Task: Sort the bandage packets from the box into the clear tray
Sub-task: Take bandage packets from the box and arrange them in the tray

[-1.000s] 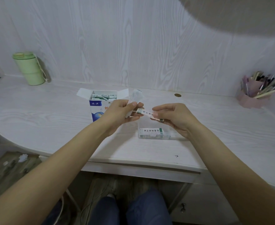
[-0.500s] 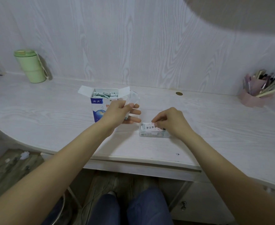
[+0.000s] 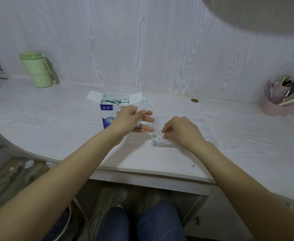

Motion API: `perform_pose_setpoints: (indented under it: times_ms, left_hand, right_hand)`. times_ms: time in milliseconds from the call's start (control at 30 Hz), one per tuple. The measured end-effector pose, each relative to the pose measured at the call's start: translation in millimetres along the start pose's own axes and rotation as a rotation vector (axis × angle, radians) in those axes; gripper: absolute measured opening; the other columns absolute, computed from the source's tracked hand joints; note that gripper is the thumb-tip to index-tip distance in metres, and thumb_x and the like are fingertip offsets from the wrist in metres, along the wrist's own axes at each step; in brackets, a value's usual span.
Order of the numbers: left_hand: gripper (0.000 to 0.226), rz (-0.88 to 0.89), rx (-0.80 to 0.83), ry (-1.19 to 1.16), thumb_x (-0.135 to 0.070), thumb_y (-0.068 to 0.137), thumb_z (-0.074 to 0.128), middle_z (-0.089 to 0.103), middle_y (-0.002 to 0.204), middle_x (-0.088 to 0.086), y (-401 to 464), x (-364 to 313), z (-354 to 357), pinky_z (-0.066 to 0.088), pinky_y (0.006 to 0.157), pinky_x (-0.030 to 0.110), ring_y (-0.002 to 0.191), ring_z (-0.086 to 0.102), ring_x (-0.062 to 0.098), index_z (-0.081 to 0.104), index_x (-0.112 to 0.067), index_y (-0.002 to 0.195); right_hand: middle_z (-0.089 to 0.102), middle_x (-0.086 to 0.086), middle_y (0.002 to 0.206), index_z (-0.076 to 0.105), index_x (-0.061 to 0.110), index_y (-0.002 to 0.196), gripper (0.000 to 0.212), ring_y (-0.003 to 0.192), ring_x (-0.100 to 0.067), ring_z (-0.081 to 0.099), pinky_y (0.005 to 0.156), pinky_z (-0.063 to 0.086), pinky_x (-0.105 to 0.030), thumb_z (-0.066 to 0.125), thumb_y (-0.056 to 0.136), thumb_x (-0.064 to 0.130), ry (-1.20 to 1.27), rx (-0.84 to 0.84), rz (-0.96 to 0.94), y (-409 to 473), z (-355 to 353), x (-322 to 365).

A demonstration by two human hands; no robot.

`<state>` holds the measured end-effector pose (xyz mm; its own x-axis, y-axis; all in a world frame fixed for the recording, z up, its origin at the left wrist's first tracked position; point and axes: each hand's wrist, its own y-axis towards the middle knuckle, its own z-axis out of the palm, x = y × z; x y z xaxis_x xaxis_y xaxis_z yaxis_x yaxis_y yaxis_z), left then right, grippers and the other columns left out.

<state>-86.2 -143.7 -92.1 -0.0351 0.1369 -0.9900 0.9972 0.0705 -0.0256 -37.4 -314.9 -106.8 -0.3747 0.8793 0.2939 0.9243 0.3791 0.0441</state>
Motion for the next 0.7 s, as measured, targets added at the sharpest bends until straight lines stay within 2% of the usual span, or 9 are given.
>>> perform_pose_setpoints:
  times_ms: [100, 167, 233, 333, 467, 600, 700]
  left_hand:
    - [0.019, -0.004, 0.026, -0.042, -0.018, 0.100, 0.046, 0.072, 0.098, 0.005, -1, 1, -1, 0.054, 0.062, 0.020, 0.070, 0.072, 0.015, 0.063, -0.010, 0.101]
    - [0.016, -0.006, 0.059, -0.068, -0.017, 0.097, 0.050, 0.073, 0.098, 0.004, -3, 0, -1, 0.054, 0.061, 0.018, 0.072, 0.072, 0.014, 0.064, -0.010, 0.102]
    - [0.014, 0.007, 0.112, -0.057, -0.019, 0.095, 0.054, 0.074, 0.095, 0.002, -5, -1, 2, 0.053, 0.059, 0.017, 0.073, 0.072, 0.015, 0.065, -0.014, 0.103]
    - [0.013, 0.050, 0.163, -0.041, -0.025, 0.094, 0.054, 0.075, 0.089, 0.003, -8, -3, 8, 0.052, 0.056, 0.017, 0.068, 0.071, 0.015, 0.065, -0.021, 0.099]
    - [0.024, 0.059, 0.152, -0.117, -0.029, 0.098, 0.044, 0.074, 0.084, 0.010, -9, -6, 10, 0.051, 0.052, 0.018, 0.063, 0.071, 0.017, 0.063, -0.014, 0.098]
    - [0.020, 0.079, 0.155, -0.079, -0.025, 0.099, 0.045, 0.074, 0.082, 0.008, -8, -5, 7, 0.051, 0.053, 0.018, 0.064, 0.071, 0.018, 0.063, -0.018, 0.097]
    - [0.018, 0.073, 0.147, -0.030, -0.025, 0.098, 0.046, 0.074, 0.080, 0.006, -5, -2, 7, 0.054, 0.055, 0.020, 0.062, 0.071, 0.018, 0.062, -0.017, 0.096]
  right_hand:
    - [0.072, 0.004, 0.092, 0.073, 0.021, 0.095, 0.012, 0.091, -0.013, 0.063, 0.078, 0.051, -0.031, 0.066, 0.086, 0.024, 0.201, -0.111, -0.014, -3, -6, 1]
    - [0.073, 0.004, 0.083, 0.073, 0.022, 0.091, 0.010, 0.077, -0.007, 0.065, 0.068, 0.052, -0.023, 0.066, 0.087, 0.028, 0.596, -0.188, -0.009, -8, -14, 4]
    - [0.072, 0.003, 0.079, 0.072, 0.019, 0.091, 0.009, 0.068, -0.005, 0.065, 0.059, 0.049, -0.017, 0.068, 0.086, 0.026, 0.897, -0.145, -0.007, -12, -21, 8]
    - [0.070, 0.004, 0.069, 0.072, 0.013, 0.083, 0.003, 0.058, -0.002, 0.060, 0.052, 0.043, -0.014, 0.071, 0.083, 0.016, 0.940, -0.153, -0.038, -14, -24, 13]
    - [0.067, 0.001, 0.062, 0.071, 0.008, 0.078, 0.004, 0.054, -0.004, 0.058, 0.051, 0.043, -0.014, 0.070, 0.082, 0.007, 1.086, -0.231, 0.040, -13, -25, 8]
    - [0.069, -0.007, 0.064, 0.066, -0.001, 0.089, 0.006, 0.060, -0.011, 0.068, 0.057, 0.053, -0.013, 0.062, 0.088, 0.003, 1.491, -0.070, 0.147, -18, -28, 3]
    - [0.067, -0.005, 0.059, 0.066, 0.005, 0.090, 0.008, 0.050, -0.008, 0.065, 0.049, 0.051, -0.013, 0.062, 0.089, 0.011, 1.428, 0.006, 0.209, -22, -32, 0]
